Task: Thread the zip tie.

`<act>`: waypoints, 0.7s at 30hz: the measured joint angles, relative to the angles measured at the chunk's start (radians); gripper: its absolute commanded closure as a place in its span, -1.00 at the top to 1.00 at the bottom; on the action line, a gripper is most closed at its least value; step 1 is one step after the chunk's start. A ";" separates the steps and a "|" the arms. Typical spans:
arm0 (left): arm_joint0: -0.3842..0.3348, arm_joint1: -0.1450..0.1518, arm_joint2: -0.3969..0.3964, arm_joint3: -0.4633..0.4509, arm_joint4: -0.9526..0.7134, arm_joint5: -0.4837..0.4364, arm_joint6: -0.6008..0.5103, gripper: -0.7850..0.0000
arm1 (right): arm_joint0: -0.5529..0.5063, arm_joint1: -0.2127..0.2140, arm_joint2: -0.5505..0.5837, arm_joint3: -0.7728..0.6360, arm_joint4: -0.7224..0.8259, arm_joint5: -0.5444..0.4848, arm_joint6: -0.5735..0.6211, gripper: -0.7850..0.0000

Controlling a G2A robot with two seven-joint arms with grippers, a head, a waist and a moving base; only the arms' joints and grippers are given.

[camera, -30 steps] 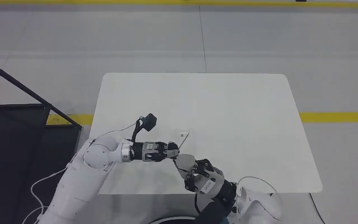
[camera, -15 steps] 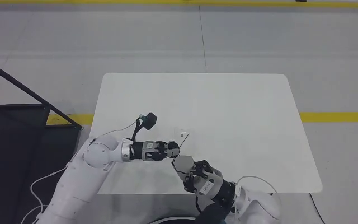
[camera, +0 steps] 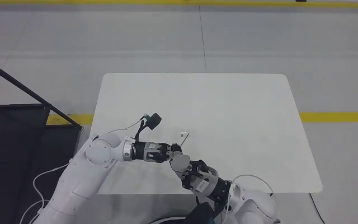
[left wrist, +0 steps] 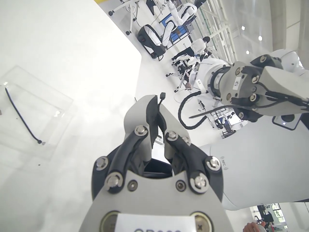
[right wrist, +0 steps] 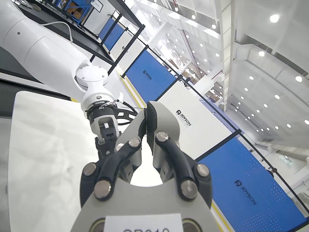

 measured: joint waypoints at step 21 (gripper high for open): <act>-0.026 0.030 0.050 0.008 -0.029 -0.005 0.005 -1.00 | 0.003 0.011 -0.013 0.007 -0.020 0.065 0.044 -1.00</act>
